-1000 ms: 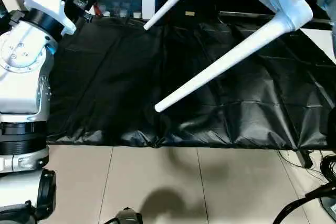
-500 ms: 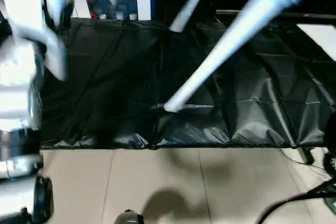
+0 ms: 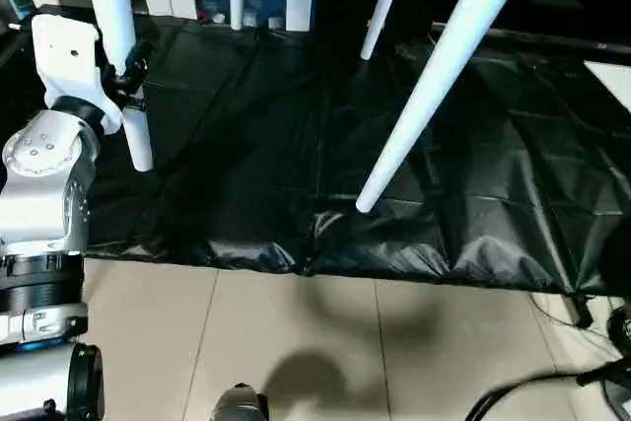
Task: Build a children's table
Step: Flip table
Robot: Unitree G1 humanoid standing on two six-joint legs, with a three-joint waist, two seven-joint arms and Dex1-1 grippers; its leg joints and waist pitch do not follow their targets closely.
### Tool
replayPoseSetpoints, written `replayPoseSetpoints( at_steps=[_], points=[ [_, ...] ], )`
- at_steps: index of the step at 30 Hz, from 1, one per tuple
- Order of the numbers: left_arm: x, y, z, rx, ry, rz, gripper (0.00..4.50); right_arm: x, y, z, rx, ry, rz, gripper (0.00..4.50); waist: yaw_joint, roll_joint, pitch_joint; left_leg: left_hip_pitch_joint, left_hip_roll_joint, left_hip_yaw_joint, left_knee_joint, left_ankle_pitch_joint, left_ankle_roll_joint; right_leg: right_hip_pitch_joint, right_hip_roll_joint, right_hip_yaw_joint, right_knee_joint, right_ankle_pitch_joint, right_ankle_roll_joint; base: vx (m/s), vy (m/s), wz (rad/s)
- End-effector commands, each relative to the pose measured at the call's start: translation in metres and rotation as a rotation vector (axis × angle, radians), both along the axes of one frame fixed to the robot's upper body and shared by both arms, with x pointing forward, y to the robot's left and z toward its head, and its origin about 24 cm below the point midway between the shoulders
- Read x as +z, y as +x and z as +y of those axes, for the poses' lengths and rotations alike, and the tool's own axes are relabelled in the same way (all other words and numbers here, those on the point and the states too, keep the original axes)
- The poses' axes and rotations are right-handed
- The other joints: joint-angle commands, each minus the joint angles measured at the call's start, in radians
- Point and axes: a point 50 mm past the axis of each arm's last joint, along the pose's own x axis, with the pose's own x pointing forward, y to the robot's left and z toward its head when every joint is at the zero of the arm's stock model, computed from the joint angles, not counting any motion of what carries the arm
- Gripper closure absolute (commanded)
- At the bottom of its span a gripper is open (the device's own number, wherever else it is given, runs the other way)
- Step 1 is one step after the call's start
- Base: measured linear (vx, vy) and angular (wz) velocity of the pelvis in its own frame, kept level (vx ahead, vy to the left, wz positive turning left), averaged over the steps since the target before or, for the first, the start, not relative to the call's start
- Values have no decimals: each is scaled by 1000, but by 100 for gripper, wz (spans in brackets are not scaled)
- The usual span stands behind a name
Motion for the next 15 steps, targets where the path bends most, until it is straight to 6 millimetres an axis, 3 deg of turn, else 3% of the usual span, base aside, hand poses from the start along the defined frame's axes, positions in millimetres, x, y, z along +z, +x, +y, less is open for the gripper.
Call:
replayPoseSetpoints(
  at_steps=[1, 2, 3, 6, 7, 8, 11, 15],
  points=[
    [6, -4, -7, -38, 37, -38, 278, -21, -5, 2, 81, -39, 78, 48, -5, 21, -87, 52, 26, -13, -75, -223, -49, 34, -43, 20, -62, 26, -202, 0, 0, 0],
    [5, -4, -7, -39, 37, -36, 278, -22, -6, 3, 88, -43, 85, 48, -4, 18, -89, 52, 26, -14, -75, -217, -48, 37, -42, 20, -62, 31, -200, 0, 0, 0],
    [-1, -4, -8, -43, 22, -16, 278, -42, -10, 7, 148, -93, 164, 48, -4, 17, -90, 53, 26, -13, -75, -217, -48, 36, -42, 19, -64, 24, -204, 0, 0, 0],
    [-8, -6, -9, -42, 7, 4, 278, -63, -14, 11, 169, -161, 258, 48, -1, 16, -87, 55, 30, -14, -79, -248, -58, 35, -46, 19, -71, -31, -201, 0, 0, 0],
    [-15, -7, -11, -43, -4, 24, 278, -81, -14, 12, 154, -229, 342, 48, -4, 23, -86, 57, 32, -16, -81, -274, -72, 31, -47, 20, -73, -68, -196, 0, 0, 0],
    [-19, -9, -12, -41, -6, 36, 278, -92, -14, 12, 123, -272, 390, 48, -3, 23, -86, 59, 33, -16, -81, -292, -85, 27, -48, 21, -75, -87, -193, 0, 0, 0],
    [-27, -12, -14, -40, -11, 57, 278, -111, -14, 15, 84, -333, 459, 48, -2, 26, -82, 64, 33, -18, -85, -351, -105, 21, -50, 23, -83, -154, -179, 0, 0, 0],
    [-33, -16, -15, -31, -13, 70, 278, -122, -16, 26, 108, -352, 488, 48, -5, 22, -80, 62, 34, -22, -90, -379, -105, 20, -50, 23, -84, -174, -170, 0, 0, 0]
  ],
)
